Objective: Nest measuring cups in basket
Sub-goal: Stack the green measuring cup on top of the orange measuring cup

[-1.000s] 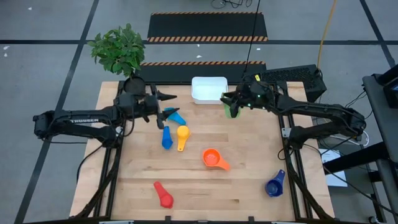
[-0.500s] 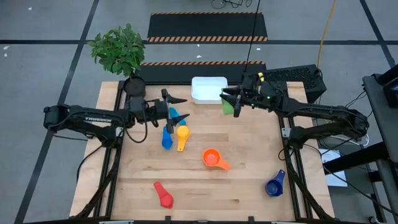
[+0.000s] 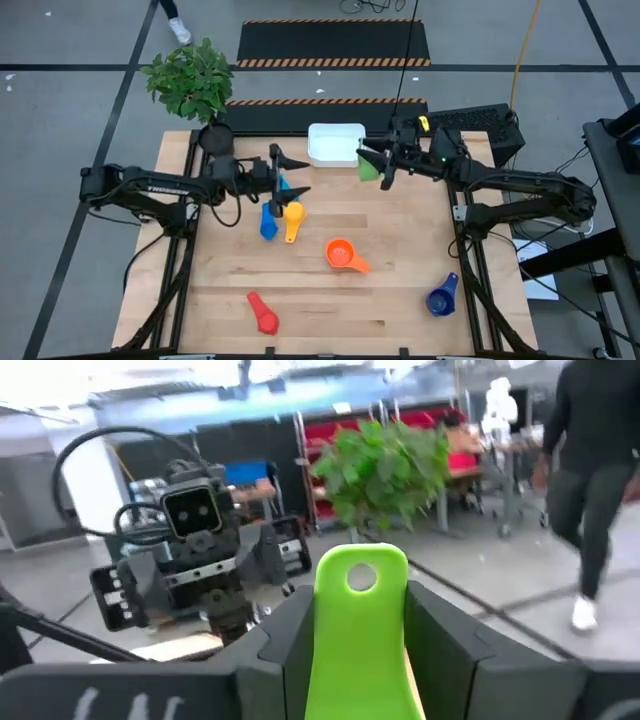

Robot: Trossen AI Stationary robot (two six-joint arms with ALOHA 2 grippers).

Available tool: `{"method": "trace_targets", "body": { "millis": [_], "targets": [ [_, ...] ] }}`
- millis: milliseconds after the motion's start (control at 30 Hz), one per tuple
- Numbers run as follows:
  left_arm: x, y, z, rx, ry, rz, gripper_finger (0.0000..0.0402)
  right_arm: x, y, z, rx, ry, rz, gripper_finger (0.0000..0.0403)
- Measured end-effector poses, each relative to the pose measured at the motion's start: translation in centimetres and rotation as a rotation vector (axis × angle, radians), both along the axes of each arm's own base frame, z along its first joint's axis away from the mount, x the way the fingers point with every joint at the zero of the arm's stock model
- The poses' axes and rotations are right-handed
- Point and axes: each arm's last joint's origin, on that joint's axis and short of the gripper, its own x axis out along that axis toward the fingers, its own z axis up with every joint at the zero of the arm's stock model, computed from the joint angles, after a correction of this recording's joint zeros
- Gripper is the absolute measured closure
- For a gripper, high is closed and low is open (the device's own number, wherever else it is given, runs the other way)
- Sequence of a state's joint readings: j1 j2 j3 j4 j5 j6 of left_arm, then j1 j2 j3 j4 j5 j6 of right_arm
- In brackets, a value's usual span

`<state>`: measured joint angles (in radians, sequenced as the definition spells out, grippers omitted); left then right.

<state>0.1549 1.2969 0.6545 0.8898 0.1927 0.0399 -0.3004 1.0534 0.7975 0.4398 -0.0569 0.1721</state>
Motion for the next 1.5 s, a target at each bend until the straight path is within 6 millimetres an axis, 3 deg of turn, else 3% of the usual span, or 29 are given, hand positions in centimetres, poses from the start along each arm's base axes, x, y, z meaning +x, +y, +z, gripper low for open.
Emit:
{"method": "trace_targets", "body": {
  "millis": [133, 300, 800, 933, 1267, 1500],
  "targets": [
    [2.4, -1.2, 0.1, 0.008, 0.042, -0.071, 0.0108, -0.2, 0.6, -0.2, -0.034, -0.11, 0.021, 0.0285],
    [5.5, -2.0, -0.9, 0.05, 0.101, -0.017, 0.0108, -0.7, 0.9, -1.0, -0.061, -0.214, 0.03, 0.0286],
    [11.7, -0.9, -3.2, 0.061, 0.141, -0.005, 0.0108, -1.1, 1.0, -2.0, -0.051, -0.26, 0.035, 0.0285],
    [12.5, -0.7, -2.9, 0.061, 0.125, 0.029, 0.0108, -1.1, 1.0, -2.0, -0.051, -0.261, 0.035, 0.0285],
    [12.5, 0.2, -2.7, 0.066, 0.114, 0.063, 0.0114, -1.1, 1.0, -2.0, -0.053, -0.261, 0.031, 0.0285],
    [12.4, 0.8, -2.8, 0.071, 0.126, 0.02, 0.0209, -1.1, 1.0, -2.1, -0.051, -0.258, 0.03, 0.0285]
  ]
}}
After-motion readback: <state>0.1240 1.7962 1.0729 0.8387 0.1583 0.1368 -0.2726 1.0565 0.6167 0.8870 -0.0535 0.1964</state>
